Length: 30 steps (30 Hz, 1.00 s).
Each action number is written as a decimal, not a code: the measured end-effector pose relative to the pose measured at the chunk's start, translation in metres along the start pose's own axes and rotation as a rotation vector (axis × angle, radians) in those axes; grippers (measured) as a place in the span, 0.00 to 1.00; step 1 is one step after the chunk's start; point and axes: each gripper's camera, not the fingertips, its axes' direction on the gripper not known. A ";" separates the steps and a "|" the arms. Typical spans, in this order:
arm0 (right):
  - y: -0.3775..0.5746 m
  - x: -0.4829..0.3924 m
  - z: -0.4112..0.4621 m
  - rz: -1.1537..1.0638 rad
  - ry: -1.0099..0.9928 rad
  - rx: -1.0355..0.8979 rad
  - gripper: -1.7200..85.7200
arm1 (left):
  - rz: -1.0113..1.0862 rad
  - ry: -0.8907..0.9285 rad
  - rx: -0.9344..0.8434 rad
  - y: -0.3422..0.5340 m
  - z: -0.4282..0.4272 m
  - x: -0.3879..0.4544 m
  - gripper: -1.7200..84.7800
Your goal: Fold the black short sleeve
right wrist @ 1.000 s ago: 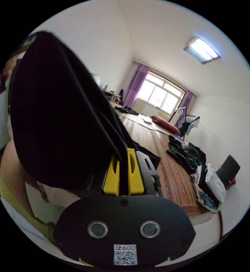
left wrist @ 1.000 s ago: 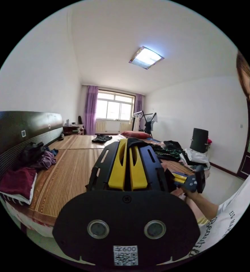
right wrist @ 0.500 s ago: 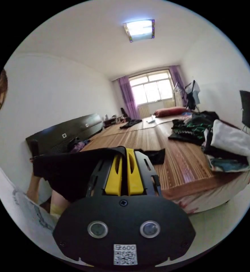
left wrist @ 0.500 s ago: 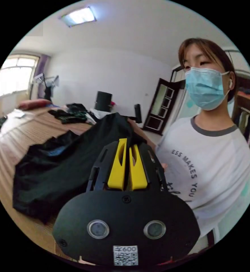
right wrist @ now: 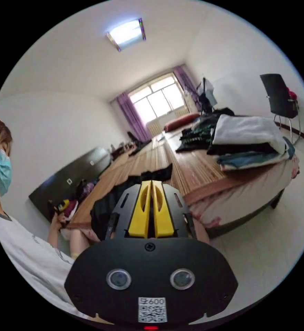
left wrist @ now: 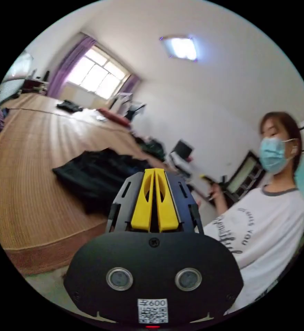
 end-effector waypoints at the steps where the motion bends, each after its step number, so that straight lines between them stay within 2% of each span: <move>1: -0.003 -0.007 -0.001 -0.016 0.028 0.082 0.01 | -0.003 -0.148 -0.097 -0.020 0.025 0.011 0.02; 3: -0.015 -0.031 0.039 -0.121 0.078 0.025 0.01 | 0.021 -0.276 -0.171 -0.049 0.067 0.023 0.02; 5: -0.021 -0.070 0.151 -0.325 0.056 -0.270 0.01 | 0.064 -0.324 -0.274 -0.086 0.132 0.027 0.02; 6: -0.017 -0.079 0.183 -0.376 0.049 -0.339 0.01 | 0.057 -0.337 -0.333 -0.095 0.153 0.025 0.02; 8: 0.019 -0.103 0.314 -0.532 0.090 -0.524 0.01 | 0.068 -0.388 -0.707 -0.113 0.251 0.010 0.02; 9: 0.031 -0.106 0.347 -0.566 0.102 -0.581 0.01 | 0.094 -0.389 -0.721 -0.118 0.265 0.011 0.02; 10: 0.057 -0.106 0.412 -0.616 0.113 -0.730 0.01 | 0.088 -0.393 -0.658 -0.135 0.275 0.016 0.02; 11: 0.088 -0.102 0.476 -0.664 0.139 -0.918 0.01 | 0.068 -0.385 -0.696 -0.150 0.290 0.019 0.02; 12: 0.105 -0.098 0.504 -0.690 0.173 -1.008 0.01 | 0.071 -0.381 -0.721 -0.156 0.298 0.021 0.02; 14: 0.122 -0.113 0.548 -0.799 0.304 -0.887 0.01 | 0.054 -0.381 -0.748 -0.182 0.325 0.026 0.02; 15: 0.130 -0.116 0.562 -0.835 0.348 -0.902 0.01 | 0.053 -0.382 -0.759 -0.187 0.333 0.028 0.02; 17: 0.170 -0.134 0.601 -1.115 0.490 -0.860 0.01 | 0.066 -0.387 -0.764 -0.211 0.361 0.029 0.02; 19: 0.190 -0.134 0.627 -1.214 0.568 -0.845 0.01 | 0.095 -0.398 -0.806 -0.232 0.389 0.031 0.02; 21: 0.187 -0.126 0.644 -1.185 0.572 -0.830 0.01 | 0.138 -0.445 -0.860 -0.253 0.419 0.036 0.02; 24: 0.159 -0.098 0.659 -1.020 0.511 -0.814 0.01 | 0.249 -0.606 -0.954 -0.279 0.472 0.042 0.02; 29: 0.141 -0.041 0.636 -0.752 0.387 -0.644 0.01 | 0.333 -1.216 -0.909 -0.278 0.566 0.019 0.02; 30: 0.142 -0.039 0.635 -0.747 0.390 -0.648 0.01 | 0.335 -1.259 -0.890 -0.272 0.577 0.020 0.02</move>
